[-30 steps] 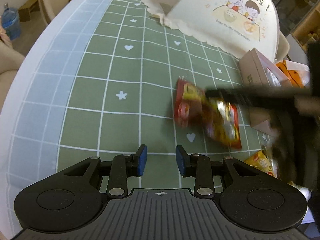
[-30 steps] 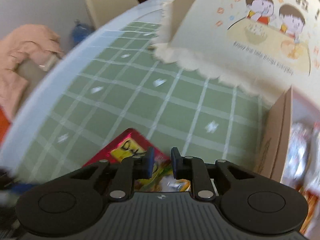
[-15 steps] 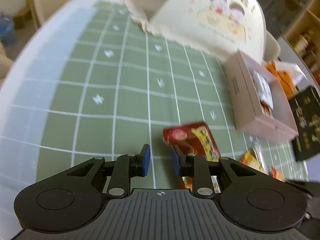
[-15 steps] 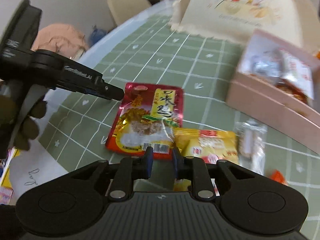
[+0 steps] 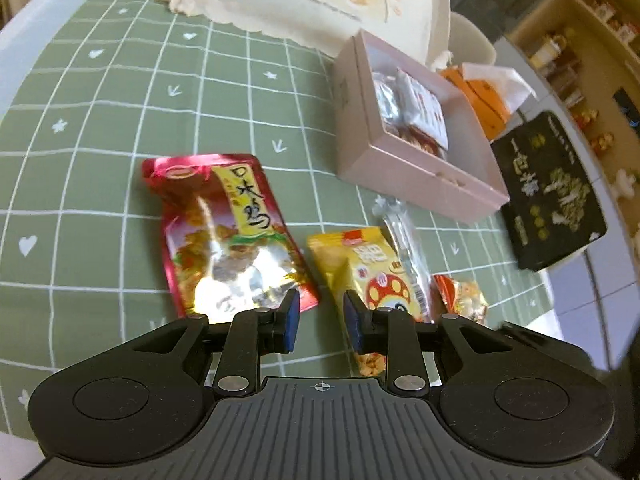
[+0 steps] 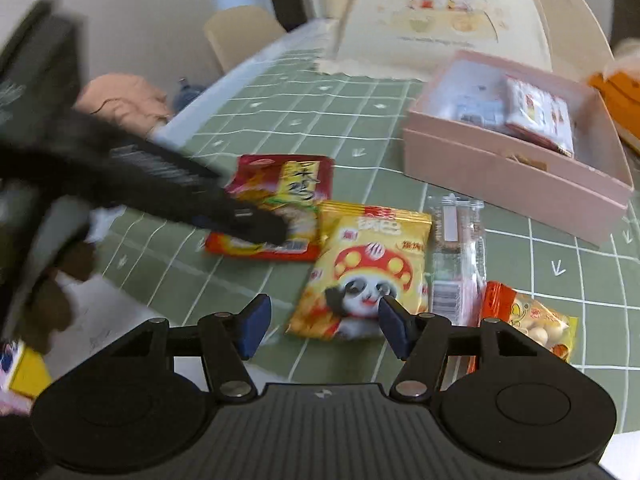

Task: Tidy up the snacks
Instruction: 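Grasp the yellow panda-print bag with the left gripper while the right gripper grasps the clear bar packet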

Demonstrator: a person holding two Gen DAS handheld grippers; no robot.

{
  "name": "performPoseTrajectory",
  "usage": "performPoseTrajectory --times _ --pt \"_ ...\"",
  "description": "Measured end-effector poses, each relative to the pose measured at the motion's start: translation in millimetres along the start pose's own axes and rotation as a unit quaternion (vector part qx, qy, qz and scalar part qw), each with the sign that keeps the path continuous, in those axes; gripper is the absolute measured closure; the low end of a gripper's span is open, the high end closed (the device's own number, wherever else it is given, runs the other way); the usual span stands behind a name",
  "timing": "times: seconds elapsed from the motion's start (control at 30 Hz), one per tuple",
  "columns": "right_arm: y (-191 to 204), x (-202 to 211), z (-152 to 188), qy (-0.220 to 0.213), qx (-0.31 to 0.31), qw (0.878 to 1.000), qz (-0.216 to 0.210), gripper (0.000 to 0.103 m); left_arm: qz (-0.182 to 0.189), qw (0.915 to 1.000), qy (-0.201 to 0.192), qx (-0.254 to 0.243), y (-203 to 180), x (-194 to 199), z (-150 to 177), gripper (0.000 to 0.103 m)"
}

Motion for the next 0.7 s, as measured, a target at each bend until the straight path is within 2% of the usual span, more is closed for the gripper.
performPoseTrajectory --times 0.07,0.13,0.23,0.33,0.4,0.5,0.57,0.63,0.7 --pt "-9.2 5.4 6.3 -0.005 -0.003 1.000 0.029 0.043 -0.031 0.9984 -0.023 -0.042 -16.3 1.2 -1.0 0.074" --pt "-25.3 12.6 11.7 -0.011 -0.026 0.998 0.052 0.043 -0.062 0.9926 -0.046 -0.094 -35.5 3.0 -0.3 0.074" --pt "-57.1 25.1 20.7 -0.022 -0.074 0.993 0.085 0.043 -0.069 0.9839 -0.041 -0.160 -71.6 -9.0 12.0 0.072" --pt "-86.8 32.9 30.6 -0.027 -0.113 0.984 0.132 0.043 -0.087 0.9670 -0.030 -0.238 -99.1 -30.3 30.0 0.071" --pt "-104.5 36.9 36.4 -0.024 -0.132 0.978 0.159 0.043 -0.089 0.9588 -0.010 -0.270 -107.0 -40.9 44.9 0.070" --pt "-118.8 38.7 44.4 -0.024 -0.148 0.973 0.172 0.043 -0.110 0.9429 -0.007 -0.314 -104.0 -41.0 56.7 0.069" --pt "-125.4 37.2 48.9 -0.023 -0.155 0.971 0.179 0.043 -0.142 0.9325 -0.016 -0.332 -93.6 -34.2 54.8 0.069" --pt "-130.0 36.9 53.1 -0.022 -0.163 0.970 0.180 0.043 -0.164 0.9339 -0.017 -0.317 -77.9 -26.7 47.2 0.068" --pt "-131.8 34.7 55.5 -0.022 -0.170 0.969 0.179 0.043 -0.159 0.9478 -0.015 -0.276 -62.5 -16.2 37.2 0.068"
Point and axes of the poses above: each gripper's, at about its wrist camera, not at the fingertips, and x roughly against the way its jaws point, y to its left, z to its underside, the point moved 6 cm from there along -x, roughly the way its jaws point, and after that the axes turned 4 degrees about x, right-handed, at the moved point
